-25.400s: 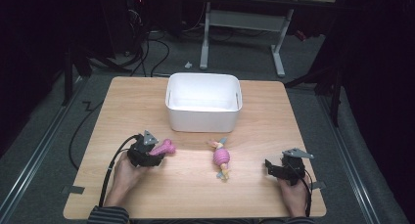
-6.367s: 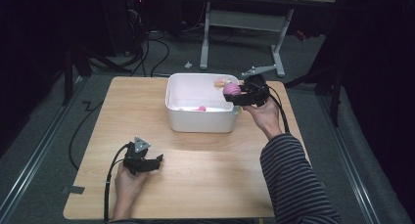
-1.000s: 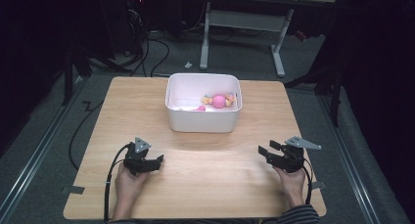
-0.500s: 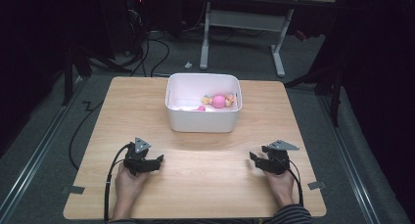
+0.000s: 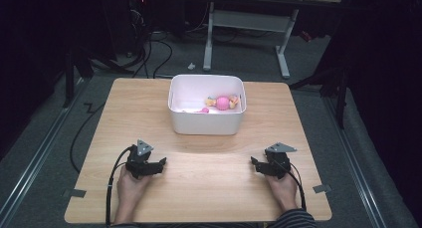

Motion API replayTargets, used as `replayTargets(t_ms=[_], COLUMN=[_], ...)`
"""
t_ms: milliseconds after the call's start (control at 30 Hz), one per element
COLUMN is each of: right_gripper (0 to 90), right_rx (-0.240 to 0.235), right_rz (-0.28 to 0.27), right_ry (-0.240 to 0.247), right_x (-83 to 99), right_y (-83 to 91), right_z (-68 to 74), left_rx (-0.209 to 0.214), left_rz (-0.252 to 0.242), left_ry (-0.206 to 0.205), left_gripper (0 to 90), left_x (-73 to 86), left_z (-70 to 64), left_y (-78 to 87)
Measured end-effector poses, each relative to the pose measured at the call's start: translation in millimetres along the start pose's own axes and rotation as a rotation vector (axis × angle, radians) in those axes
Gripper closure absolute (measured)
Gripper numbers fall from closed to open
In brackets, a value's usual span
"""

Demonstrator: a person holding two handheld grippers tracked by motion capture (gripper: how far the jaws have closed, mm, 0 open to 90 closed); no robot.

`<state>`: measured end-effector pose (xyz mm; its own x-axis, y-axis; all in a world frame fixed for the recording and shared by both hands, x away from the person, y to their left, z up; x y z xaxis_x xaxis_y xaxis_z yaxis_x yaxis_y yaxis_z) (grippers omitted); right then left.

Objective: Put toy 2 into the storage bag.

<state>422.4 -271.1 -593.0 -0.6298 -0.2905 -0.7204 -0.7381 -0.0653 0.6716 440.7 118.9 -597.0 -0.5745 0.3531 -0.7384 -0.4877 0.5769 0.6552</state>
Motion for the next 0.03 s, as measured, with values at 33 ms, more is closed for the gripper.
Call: replayTargets(t_ms=[33], right_gripper=[30.9], right_rx=[0.002], right_rz=[0.002], right_ry=[-0.003], right_x=[0.1], right_y=[0.0], right_z=[-0.1], left_rx=[0.000], left_rz=[0.000], left_ry=[0.000], left_gripper=[23.0], left_x=[0.0], left_z=[0.0], left_y=[0.0])
Point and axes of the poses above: each handheld gripper's, and its own axes: y roughly backward along the jaws, x roughly out of its underside, z roughly to its left, the point moved 9 cm from there along -y, roughly forward along the jaws, and after that the axes turned 13 degrees about x, right-handed, at the moved point
